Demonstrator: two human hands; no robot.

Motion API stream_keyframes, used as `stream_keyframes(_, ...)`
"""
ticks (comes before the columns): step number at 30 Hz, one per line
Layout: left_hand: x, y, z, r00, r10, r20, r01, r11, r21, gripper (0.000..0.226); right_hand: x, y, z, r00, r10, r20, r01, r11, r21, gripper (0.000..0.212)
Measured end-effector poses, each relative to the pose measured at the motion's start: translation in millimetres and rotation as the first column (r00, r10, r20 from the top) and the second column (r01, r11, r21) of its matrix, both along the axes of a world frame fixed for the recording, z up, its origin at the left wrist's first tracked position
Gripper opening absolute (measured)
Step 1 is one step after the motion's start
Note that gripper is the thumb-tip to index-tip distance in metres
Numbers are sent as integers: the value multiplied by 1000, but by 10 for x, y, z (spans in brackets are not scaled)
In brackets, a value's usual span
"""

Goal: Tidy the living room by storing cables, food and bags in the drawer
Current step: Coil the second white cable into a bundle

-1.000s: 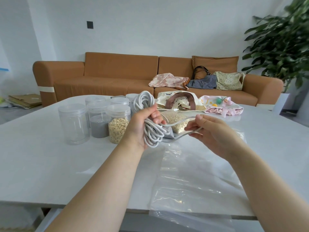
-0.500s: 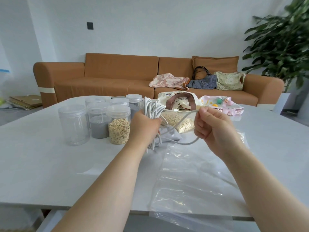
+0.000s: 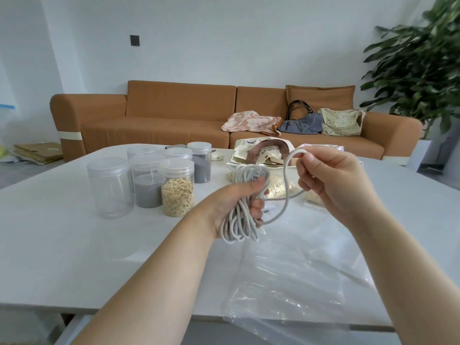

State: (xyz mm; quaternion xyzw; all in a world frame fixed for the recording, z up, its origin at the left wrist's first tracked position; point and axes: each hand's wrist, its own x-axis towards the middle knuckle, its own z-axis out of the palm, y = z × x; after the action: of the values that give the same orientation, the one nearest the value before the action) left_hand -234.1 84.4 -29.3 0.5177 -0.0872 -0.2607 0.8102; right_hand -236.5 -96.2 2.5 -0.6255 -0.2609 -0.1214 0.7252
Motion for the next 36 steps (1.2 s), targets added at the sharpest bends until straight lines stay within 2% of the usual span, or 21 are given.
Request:
stream_keyframes(3,-6,-44,-46,984,-179,-2,179,981,-80,62,-15,8,-8,969,-213,122,230,962,-150,37)
stream_keyframes(6,-19,-100,-76,960,-278,44,279,960,-9,62,-58,89,-21,912,-355,205,403,868,-291,29)
stream_keyframes(8,-22,-123,-96,945,-319,70,314,946,77,59,-78,130,-20,893,-385,233,446,825,-347,29)
stream_keyframes(11,-79,-150,-90,938,-334,89,311,928,205,68,-117,150,16,912,-366,184,410,812,-416,25)
stream_keyframes(12,-104,-163,-81,942,-325,88,294,921,254,66,-124,151,26,917,-356,180,399,802,-444,23)
stream_keyframes(14,-136,-180,-71,953,-289,87,244,908,342,43,-131,146,45,927,-330,175,373,793,-481,20)
stream_keyframes(16,-140,-179,-69,955,-285,84,236,899,368,18,-112,123,44,939,-309,150,342,797,-499,18)
stream_keyframes(17,-137,-174,-67,950,-298,92,247,898,364,14,-93,105,38,943,-308,128,330,798,-504,18)
stream_keyframes(19,-133,-154,-64,933,-334,131,274,899,340,9,-63,78,17,942,-327,79,322,806,-496,22)
stream_keyframes(22,-116,-126,-56,896,-412,169,348,884,311,7,-49,88,-30,929,-368,51,351,826,-442,45)
stream_keyframes(26,-96,-78,-33,848,-486,212,433,865,252,21,-6,112,-62,919,-386,85,386,832,-398,47)
stream_keyframes(28,-93,-68,-24,846,-480,233,425,871,247,24,46,111,-115,924,-380,39,366,852,-375,46)
stream_keyframes(31,-95,-83,-9,897,-399,191,360,910,208,24,103,81,-211,953,-281,-111,244,933,-266,47)
stream_keyframes(34,-117,-77,-4,932,-342,119,331,938,103,18,148,6,-248,972,-62,-228,47,996,-71,49)
stream_keyframes(36,-134,-75,3,942,-315,113,309,949,64,11,171,-12,-265,971,-62,-232,40,994,-99,51)
